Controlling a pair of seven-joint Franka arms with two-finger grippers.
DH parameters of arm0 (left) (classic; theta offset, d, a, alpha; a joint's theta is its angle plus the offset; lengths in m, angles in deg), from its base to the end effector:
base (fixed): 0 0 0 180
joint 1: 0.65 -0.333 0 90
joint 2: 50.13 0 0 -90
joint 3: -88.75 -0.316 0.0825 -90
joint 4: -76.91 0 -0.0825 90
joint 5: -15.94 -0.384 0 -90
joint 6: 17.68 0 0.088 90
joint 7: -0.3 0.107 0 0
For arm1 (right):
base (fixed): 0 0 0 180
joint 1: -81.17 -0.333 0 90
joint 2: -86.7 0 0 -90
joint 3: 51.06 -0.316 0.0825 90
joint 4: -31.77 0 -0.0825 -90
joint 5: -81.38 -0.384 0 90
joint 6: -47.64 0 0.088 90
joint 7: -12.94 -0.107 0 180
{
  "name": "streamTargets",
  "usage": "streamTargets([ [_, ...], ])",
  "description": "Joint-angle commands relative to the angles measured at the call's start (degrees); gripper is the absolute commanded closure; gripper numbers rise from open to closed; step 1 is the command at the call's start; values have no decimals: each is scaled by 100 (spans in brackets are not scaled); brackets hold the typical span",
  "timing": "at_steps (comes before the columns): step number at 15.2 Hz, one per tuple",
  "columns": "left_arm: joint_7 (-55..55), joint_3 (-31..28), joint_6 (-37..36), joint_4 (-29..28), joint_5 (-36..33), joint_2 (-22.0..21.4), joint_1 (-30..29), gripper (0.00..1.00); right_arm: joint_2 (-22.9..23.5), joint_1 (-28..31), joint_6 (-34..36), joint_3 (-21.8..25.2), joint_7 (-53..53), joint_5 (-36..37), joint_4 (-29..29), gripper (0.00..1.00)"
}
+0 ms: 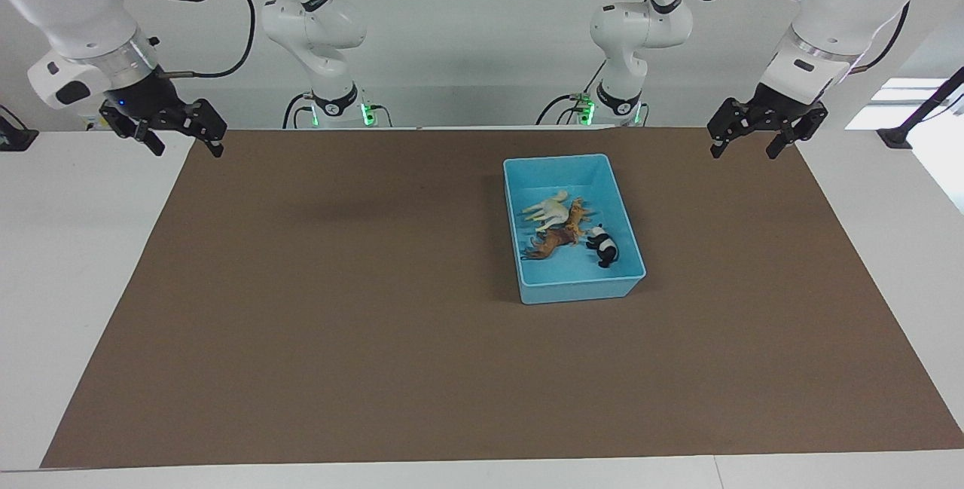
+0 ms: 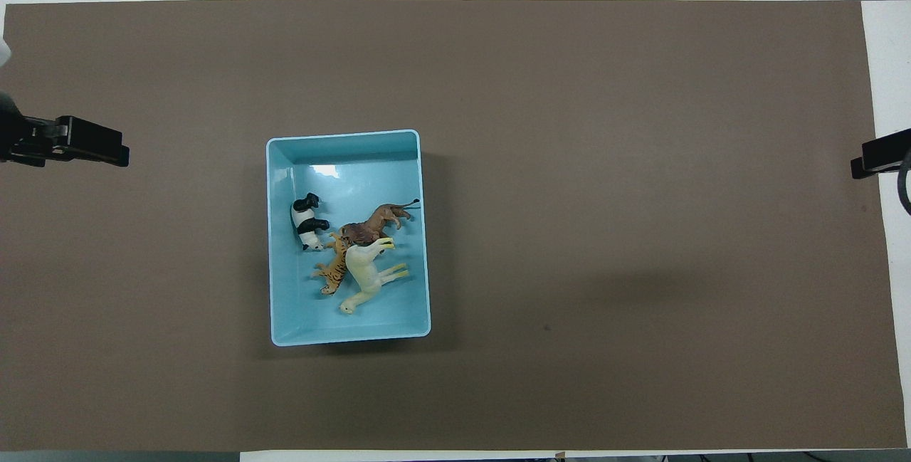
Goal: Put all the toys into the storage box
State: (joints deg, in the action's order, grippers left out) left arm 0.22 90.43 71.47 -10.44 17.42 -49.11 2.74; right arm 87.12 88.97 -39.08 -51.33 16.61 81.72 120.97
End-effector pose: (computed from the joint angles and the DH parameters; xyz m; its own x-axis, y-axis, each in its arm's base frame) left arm 0.5566 -0.0520 0.6351 0.9961 -0.0873 0.0136 -0.0877 -0.9958 0.0264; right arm 0.5459 -0.0728 0.6221 0.9964 -0.0675 -0.0509 -0.0674 -0.9977 0.0026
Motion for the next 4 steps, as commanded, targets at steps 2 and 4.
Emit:
streamTargets([
  [2, 88, 34, 23, -125, 36, -120, -84, 0, 81, 108, 85, -105, -77, -8, -122, 0],
  [4, 88, 34, 14, -133, 36, -120, -84, 0, 81, 99, 85, -105, -86, -8, -122, 0],
])
